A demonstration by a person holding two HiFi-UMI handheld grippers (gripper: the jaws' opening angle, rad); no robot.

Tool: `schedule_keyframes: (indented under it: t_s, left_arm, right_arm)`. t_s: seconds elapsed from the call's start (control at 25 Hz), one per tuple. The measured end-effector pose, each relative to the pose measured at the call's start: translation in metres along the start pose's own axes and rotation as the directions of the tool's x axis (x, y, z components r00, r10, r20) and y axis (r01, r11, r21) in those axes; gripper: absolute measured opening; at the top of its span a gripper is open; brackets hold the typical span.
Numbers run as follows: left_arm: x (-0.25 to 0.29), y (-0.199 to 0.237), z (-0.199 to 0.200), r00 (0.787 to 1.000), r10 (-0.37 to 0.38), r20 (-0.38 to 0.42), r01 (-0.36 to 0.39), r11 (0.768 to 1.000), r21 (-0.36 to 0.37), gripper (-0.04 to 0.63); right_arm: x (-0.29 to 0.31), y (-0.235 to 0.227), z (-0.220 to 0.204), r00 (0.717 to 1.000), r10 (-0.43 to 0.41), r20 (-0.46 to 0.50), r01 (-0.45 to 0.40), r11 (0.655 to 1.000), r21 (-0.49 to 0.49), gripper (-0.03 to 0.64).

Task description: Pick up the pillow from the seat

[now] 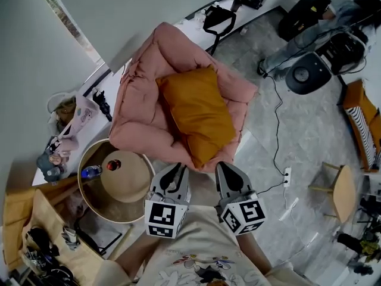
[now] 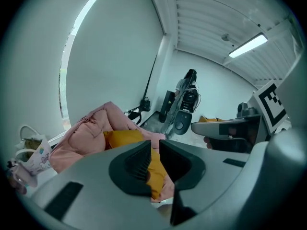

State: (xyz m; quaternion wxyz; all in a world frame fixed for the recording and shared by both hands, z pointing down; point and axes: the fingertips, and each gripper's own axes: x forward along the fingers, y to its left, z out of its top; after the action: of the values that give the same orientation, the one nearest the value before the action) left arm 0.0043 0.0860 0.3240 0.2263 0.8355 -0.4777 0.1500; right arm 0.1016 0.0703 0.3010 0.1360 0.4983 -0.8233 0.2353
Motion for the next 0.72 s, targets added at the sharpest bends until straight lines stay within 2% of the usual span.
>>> schedule_keyframes:
  t_s: [0.16,0.32,0.72]
  left_arm:
    - [0.033,0.000,0.007,0.999,0.026,-0.030,-0.026,0.999,-0.023,0.074]
    - [0.060,0.006,0.012,0.996,0.080,-0.046,-0.083,0.995,-0.061,0.078]
    - [0.112,0.016,0.005,0.979,0.167,-0.116,-0.177,0.981,-0.082,0.114]
  right_arm:
    - [0.020,-0.029,0.010,0.999,0.043,-0.017,-0.043,0.999,-0.014,0.018]
    - [0.046,-0.053,0.017,0.994,0.096,-0.049,-0.098,0.994,-0.038,0.020]
    - [0.099,-0.094,0.036,0.969,0.230,-0.094,-0.239,0.966,-0.101,0.020]
